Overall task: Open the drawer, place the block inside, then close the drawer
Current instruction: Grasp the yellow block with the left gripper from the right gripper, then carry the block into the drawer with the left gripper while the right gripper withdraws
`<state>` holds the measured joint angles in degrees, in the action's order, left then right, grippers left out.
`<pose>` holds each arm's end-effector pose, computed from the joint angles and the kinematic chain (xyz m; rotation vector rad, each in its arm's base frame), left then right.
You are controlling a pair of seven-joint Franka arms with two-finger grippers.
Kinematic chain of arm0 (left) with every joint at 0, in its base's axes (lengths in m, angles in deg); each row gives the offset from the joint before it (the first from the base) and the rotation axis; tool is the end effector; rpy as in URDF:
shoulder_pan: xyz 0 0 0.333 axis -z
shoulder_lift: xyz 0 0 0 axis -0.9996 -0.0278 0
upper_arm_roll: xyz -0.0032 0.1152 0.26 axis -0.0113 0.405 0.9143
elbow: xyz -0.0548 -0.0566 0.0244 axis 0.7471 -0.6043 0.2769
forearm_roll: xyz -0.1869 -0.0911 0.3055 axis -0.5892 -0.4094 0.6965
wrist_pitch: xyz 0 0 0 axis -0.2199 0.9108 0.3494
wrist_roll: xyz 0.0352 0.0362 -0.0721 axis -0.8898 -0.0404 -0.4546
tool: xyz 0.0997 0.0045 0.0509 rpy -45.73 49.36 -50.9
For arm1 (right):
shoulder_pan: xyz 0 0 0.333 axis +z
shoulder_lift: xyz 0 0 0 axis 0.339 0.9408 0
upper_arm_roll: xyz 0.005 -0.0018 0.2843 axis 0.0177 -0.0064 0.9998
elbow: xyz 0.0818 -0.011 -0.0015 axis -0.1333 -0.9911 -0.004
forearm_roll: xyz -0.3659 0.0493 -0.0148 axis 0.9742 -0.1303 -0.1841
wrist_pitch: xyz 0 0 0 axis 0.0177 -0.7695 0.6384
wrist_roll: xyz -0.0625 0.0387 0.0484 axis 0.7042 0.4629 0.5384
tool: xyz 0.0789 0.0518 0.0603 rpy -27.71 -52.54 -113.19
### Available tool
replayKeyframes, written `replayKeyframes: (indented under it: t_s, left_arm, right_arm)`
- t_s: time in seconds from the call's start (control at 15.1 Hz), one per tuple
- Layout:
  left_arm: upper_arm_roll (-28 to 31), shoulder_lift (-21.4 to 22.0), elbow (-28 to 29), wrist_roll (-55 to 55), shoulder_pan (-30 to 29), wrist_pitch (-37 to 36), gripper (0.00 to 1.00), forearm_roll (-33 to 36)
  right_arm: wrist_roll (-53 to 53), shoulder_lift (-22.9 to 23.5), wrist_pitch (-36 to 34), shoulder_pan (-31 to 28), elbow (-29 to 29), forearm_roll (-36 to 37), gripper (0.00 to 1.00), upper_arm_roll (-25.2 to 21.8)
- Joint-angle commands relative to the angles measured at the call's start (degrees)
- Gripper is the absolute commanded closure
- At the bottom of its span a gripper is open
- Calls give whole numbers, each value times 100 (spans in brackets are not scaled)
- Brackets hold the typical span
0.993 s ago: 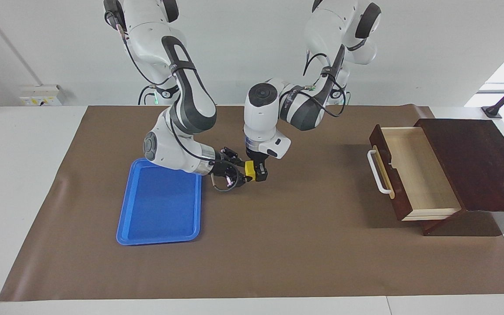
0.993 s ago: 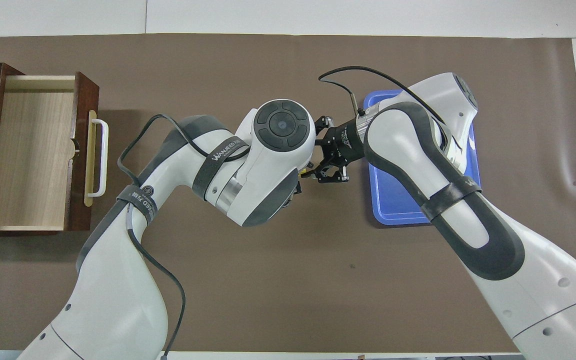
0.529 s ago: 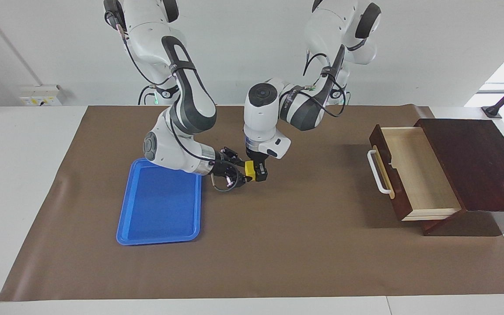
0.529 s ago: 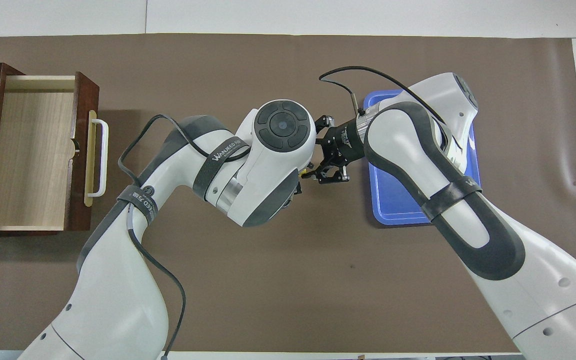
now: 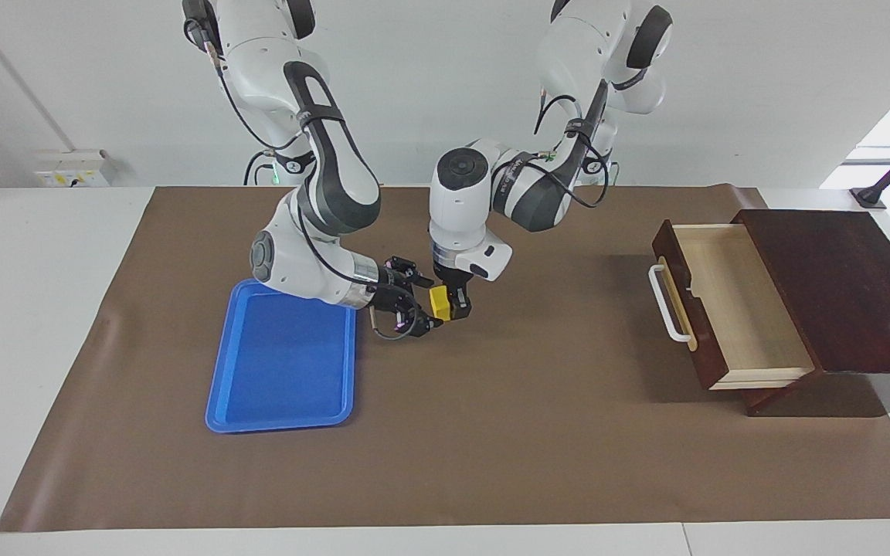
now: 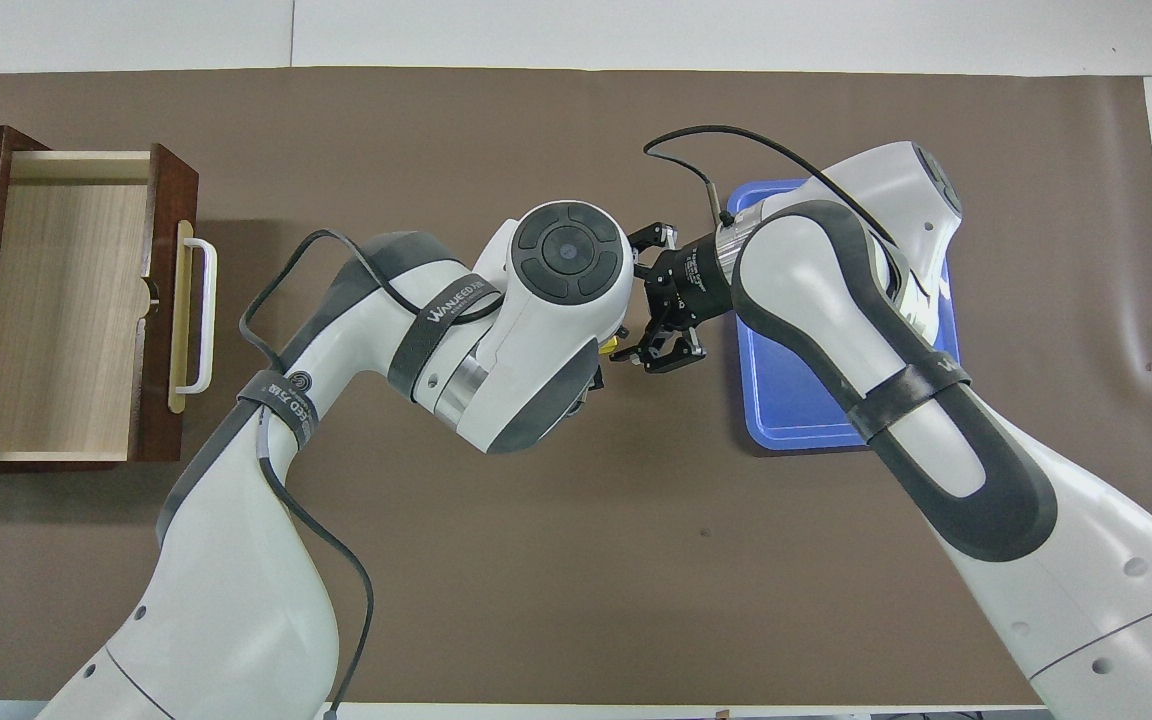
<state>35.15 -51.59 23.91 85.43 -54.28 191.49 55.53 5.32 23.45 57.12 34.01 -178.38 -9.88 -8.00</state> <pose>0.5008 -0.4291 0.3738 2.0526 2.3400 -0.0087 0.5814 0.2403 0.3334 -1.9127 1.6636 0.8823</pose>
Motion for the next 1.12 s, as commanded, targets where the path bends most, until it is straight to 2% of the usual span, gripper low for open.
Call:
replayKeyframes:
  t_s: [0.0, 0.26, 0.46, 0.6, 0.73, 1.06]
  left_arm:
    - [32, 308, -30, -324, -212, -422, 100, 44]
    - [31, 729, -30, -1009, -695, -1046, 100, 18]
    - [31, 1037, -47, -1929, -1344, -1669, 100, -227]
    - [40, 1257, 14, -2634, -1758, -1838, 100, -334]
    - [32, 1328, 32, -3082, -2162, -1978, 100, -343]
    - [49, 1372, 23, -4602, -3497, -2067, 100, -561]
  right_arm:
    - [79, -89, -21, -145, -24, -54, 10, 50]
    - [53, -203, -188, -399, -24, -10, 8, 41]
    - [-18, -466, -451, -795, -41, 113, 6, 32]
    - [-35, -799, -504, -848, -41, 891, 5, 32]
    - [-183, -1089, -679, -866, 11, 1823, 0, 41]
    - [-1789, -1731, -1505, -1182, 73, 3213, 0, 32]
